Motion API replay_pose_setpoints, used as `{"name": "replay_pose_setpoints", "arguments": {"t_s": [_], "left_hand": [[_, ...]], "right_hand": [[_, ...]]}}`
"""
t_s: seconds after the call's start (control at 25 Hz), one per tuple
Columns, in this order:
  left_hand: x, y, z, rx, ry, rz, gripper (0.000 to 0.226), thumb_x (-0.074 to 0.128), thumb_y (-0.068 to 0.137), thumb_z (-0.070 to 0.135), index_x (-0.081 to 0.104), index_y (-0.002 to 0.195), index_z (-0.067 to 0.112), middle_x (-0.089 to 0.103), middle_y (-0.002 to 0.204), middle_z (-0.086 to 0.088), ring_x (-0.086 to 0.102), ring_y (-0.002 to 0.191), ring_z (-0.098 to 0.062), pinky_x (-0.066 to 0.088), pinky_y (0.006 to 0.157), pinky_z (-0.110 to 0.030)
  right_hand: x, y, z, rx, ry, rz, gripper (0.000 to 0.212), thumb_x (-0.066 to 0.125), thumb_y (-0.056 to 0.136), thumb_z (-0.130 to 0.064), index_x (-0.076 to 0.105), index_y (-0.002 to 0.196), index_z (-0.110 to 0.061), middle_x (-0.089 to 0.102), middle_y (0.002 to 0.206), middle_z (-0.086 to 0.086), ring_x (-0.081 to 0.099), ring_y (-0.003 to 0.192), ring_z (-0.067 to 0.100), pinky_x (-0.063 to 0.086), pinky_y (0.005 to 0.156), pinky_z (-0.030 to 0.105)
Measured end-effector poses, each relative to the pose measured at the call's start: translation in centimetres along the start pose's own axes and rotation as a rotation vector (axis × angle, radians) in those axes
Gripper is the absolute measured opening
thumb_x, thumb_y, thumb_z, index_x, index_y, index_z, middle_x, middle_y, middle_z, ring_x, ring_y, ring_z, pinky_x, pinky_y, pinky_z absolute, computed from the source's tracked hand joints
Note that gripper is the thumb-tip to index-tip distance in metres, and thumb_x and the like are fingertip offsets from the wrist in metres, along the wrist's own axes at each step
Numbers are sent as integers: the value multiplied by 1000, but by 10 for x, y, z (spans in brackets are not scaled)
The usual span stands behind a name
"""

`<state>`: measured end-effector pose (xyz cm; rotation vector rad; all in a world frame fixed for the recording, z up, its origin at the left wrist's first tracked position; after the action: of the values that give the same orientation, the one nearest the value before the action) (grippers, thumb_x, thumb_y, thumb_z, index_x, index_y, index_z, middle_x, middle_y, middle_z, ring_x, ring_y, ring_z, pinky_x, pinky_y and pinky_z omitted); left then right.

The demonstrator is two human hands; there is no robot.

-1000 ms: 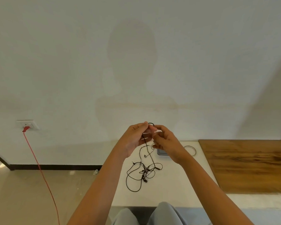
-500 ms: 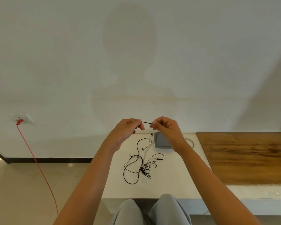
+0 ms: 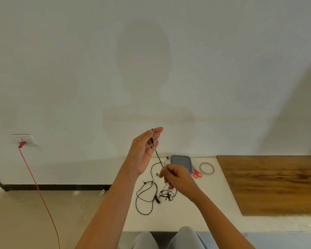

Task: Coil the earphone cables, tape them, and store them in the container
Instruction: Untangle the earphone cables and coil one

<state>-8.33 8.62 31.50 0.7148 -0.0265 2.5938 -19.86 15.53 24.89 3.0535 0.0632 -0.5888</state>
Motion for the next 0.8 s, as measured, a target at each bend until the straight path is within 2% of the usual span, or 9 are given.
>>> {"name": "replay_pose_setpoints", "arguments": {"t_s": [0.08, 0.2, 0.28, 0.32, 0.4, 0.48, 0.56, 0.72, 0.8], "left_hand": [[-6, -1, -3, 14, 236, 10, 28, 47, 98, 17, 75, 101, 17, 71, 115, -3, 58, 119, -8, 32, 109, -30], [-11, -10, -16, -62, 490, -44, 23, 53, 96, 23, 76, 99, 20, 71, 96, -6, 63, 96, -14, 36, 103, -31], [-8, -16, -25, -130, 435, -143, 24, 56, 90, 30, 77, 98, 19, 76, 90, 3, 66, 97, -8, 44, 96, -28], [-6, -19, -29, -167, 389, -167, 26, 56, 88, 31, 77, 97, 19, 76, 94, 4, 67, 101, -9, 48, 93, -30], [-7, -21, -32, -224, 348, -143, 26, 56, 88, 30, 77, 96, 17, 74, 107, -3, 66, 109, -20, 52, 90, -43], [-7, -21, -33, -257, 355, -123, 27, 51, 95, 23, 76, 97, 12, 73, 111, -9, 66, 110, -28, 51, 89, -56], [-5, -23, -34, -289, 355, -145, 30, 47, 99, 20, 75, 97, 10, 73, 109, -11, 66, 109, -31, 51, 88, -61], [4, -31, -32, -340, 308, -251, 28, 52, 94, 28, 75, 93, 10, 72, 107, -12, 66, 108, -35, 57, 78, -56], [6, -32, -27, -324, 236, -268, 25, 54, 92, 28, 72, 86, 11, 71, 110, -14, 65, 109, -37, 58, 75, -55]], "right_hand": [[-1, -15, -9, -45, -40, 20, 28, 50, 97, -18, 64, 75, -28, 63, 62, -21, 54, 53, -2, 46, 52, 16], [-20, -22, -37, -156, 7, 127, 30, 51, 95, -19, 61, 70, -31, 57, 59, -13, 45, 52, 6, 38, 50, 20], [-37, -15, -54, -213, 7, 202, 26, 51, 95, -20, 62, 72, -28, 57, 61, -2, 43, 55, 16, 35, 52, 23], [-43, -10, -60, -231, -2, 220, 25, 51, 95, -20, 63, 73, -26, 59, 64, 4, 44, 56, 23, 36, 53, 26], [-51, 0, -66, -242, -21, 235, 24, 52, 95, -17, 63, 75, -22, 63, 70, 8, 46, 57, 29, 38, 54, 29], [-54, 9, -68, -228, -30, 246, 24, 54, 95, -17, 64, 75, -25, 65, 71, 6, 46, 54, 14, 39, 52, 23], [-56, 18, -70, -225, -39, 251, 22, 57, 93, -18, 65, 76, -28, 67, 73, -6, 51, 57, 4, 40, 55, 13], [-60, 37, -68, -195, 1, 193, 10, 67, 87, -26, 73, 80, -22, 72, 80, -2, 64, 75, 9, 49, 71, 19], [-61, 42, -62, -172, 54, 158, 12, 70, 84, -31, 75, 81, -20, 70, 76, 1, 60, 67, 4, 48, 65, 13]]}}
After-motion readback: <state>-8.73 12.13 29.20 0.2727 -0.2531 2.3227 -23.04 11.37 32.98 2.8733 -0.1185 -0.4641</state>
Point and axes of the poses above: each hand's wrist, its own y-axis towards the middle knuckle, its own x-axis out of the palm, z = x × y, the point moved 6 cm from there along y, towards the middle knuckle
